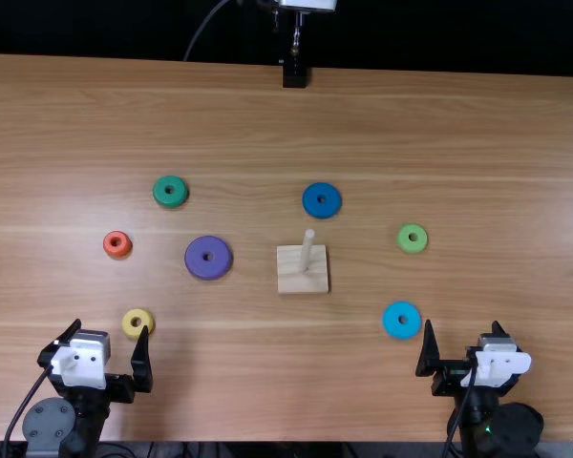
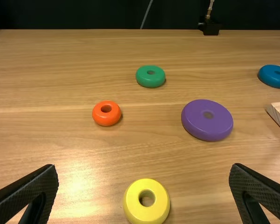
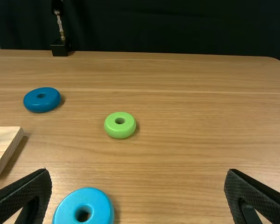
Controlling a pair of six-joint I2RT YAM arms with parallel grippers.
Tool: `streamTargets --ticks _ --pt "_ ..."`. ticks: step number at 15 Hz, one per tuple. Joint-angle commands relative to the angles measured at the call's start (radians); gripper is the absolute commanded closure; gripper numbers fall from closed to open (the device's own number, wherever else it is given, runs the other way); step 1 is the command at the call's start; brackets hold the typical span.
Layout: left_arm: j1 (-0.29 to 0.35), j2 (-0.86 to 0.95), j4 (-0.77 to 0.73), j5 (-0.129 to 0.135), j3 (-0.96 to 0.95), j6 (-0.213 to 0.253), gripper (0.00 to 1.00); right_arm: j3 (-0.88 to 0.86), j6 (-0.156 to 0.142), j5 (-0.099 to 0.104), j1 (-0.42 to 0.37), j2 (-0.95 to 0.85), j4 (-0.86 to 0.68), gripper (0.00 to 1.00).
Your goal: Build the Hanoi tower: stack the rings onto the peg from bottom to top in this color order: purple, dark blue, light blue, dark green, light green, yellow, orange.
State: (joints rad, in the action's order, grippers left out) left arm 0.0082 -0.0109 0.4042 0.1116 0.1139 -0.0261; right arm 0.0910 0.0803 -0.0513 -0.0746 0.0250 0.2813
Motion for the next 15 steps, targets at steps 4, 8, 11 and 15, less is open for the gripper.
streamTargets --ticks 4,8,11,15 --pt "0.004 0.011 0.045 0.025 -0.114 0.015 0.0 -0.076 0.003 0.011 -0.001 -0.017 0.033 0.0" --pt "0.006 0.011 0.047 0.025 -0.114 0.013 0.0 -0.076 0.003 0.013 -0.001 -0.017 0.033 0.0" --pt "0.001 0.011 0.039 0.021 -0.114 0.006 0.0 -0.076 0.003 0.013 0.001 -0.017 0.033 0.0" --pt "-0.016 -0.072 -0.24 -0.082 -0.019 0.0 0.0 -0.076 0.003 0.011 0.001 -0.017 0.033 0.0"
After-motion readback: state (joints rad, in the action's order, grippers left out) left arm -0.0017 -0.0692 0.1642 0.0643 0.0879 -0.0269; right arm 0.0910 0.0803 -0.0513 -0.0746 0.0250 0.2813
